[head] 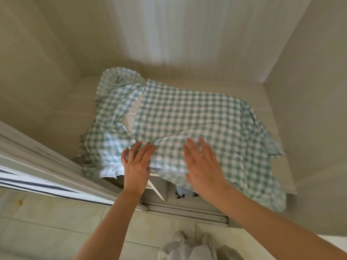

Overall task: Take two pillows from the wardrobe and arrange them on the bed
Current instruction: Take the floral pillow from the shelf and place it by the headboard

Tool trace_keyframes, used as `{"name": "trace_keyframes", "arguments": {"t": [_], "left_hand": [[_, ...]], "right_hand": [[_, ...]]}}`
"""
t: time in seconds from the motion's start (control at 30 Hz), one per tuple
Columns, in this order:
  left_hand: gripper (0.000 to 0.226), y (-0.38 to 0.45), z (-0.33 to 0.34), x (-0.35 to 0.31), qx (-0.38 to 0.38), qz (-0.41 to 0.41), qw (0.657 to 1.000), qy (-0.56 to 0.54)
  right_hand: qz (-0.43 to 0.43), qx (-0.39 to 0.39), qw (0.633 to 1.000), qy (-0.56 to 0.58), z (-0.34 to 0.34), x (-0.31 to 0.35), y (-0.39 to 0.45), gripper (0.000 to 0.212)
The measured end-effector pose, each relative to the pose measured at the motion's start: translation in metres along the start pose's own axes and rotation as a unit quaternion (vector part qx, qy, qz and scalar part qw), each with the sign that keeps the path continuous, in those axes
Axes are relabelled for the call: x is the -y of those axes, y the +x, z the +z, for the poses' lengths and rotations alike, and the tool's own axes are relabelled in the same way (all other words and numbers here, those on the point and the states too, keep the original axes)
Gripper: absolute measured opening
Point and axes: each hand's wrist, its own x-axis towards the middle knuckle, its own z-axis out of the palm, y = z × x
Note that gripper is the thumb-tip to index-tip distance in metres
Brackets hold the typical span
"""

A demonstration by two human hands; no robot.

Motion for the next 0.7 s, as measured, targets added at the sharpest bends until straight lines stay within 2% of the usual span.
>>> {"name": "trace_keyframes", "arguments": {"t": [0.07,0.1,0.2,0.27,0.47,0.57,0.7], "left_hand": [[0.036,0.006,-0.002,0.001,-0.02,0.02,1.0,-0.013],[0.031,0.01,-0.004,0.0,-0.026,0.028,0.999,-0.019],[0.028,0.022,-0.009,-0.004,-0.043,0.041,0.997,-0.051],[0.028,0.03,-0.014,-0.009,-0.052,0.038,0.995,-0.077],[0.021,0.065,-0.031,-0.032,-0.066,0.025,0.99,-0.118],[0.031,0.077,-0.036,-0.042,-0.053,0.016,0.99,-0.127],[0.044,0.082,-0.045,-0.06,-0.037,-0.017,0.993,-0.111]], "right_hand": [[-0.013,0.0,1.0,0.011,0.001,0.01,0.015,0.085],[-0.024,0.0,1.0,0.009,0.002,0.014,0.021,0.088],[-0.04,0.008,0.999,-0.009,0.007,0.02,0.034,0.101],[-0.029,-0.013,0.999,-0.028,0.007,0.018,0.039,0.104],[-0.011,-0.091,0.995,-0.039,-0.01,-0.009,0.052,0.094],[-0.012,-0.118,0.992,-0.039,-0.025,-0.022,0.061,0.08],[-0.035,-0.114,0.992,-0.049,-0.053,-0.038,0.077,0.06]]}}
